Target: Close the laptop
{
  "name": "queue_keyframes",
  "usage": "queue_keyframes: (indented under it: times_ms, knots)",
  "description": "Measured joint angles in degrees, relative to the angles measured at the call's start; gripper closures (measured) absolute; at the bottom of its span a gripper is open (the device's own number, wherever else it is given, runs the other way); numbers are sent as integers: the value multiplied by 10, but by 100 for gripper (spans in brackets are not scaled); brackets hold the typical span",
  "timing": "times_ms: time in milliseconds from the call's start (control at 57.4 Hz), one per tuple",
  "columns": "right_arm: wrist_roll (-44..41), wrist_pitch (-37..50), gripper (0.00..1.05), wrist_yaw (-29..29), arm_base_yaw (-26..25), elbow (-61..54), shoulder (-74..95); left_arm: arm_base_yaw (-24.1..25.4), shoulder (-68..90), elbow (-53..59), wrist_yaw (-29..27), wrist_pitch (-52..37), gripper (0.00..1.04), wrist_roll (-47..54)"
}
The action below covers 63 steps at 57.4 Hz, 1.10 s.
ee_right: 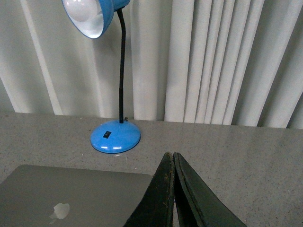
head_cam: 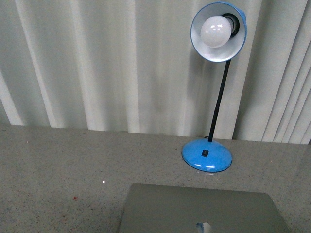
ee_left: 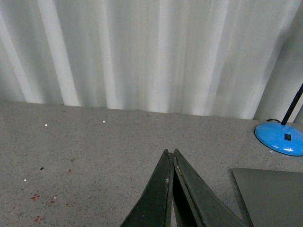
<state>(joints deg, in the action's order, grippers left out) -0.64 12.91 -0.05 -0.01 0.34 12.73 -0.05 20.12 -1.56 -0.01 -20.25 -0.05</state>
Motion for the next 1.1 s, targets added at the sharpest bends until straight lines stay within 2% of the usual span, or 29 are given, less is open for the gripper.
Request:
queue_keyframes:
  times_ms: [192, 261, 296, 523, 627, 924, 1011, 1098]
  knots:
    - [0, -31, 102, 0, 0, 0, -31, 0, -46, 0, 0, 45, 101, 0]
    - [0, -112, 102, -1, 0, 0, -91, 0, -59, 0, 0, 58, 101, 0]
    - [0, -125, 102, 0, 0, 0, -107, 0, -65, 0, 0, 64, 101, 0]
    - [0, -129, 102, 0, 0, 0, -125, 0, -108, 0, 0, 107, 101, 0]
    - [0, -129, 102, 0, 0, 0, -125, 0, -179, 0, 0, 196, 101, 0]
    - [0, -129, 102, 0, 0, 0, -125, 0, -199, 0, 0, 202, 101, 0]
    - [0, -129, 99, 0, 0, 0, -125, 0, -199, 0, 0, 202, 87, 0]
    - [0, -129, 83, 0, 0, 0, -125, 0, -199, 0, 0, 202, 71, 0]
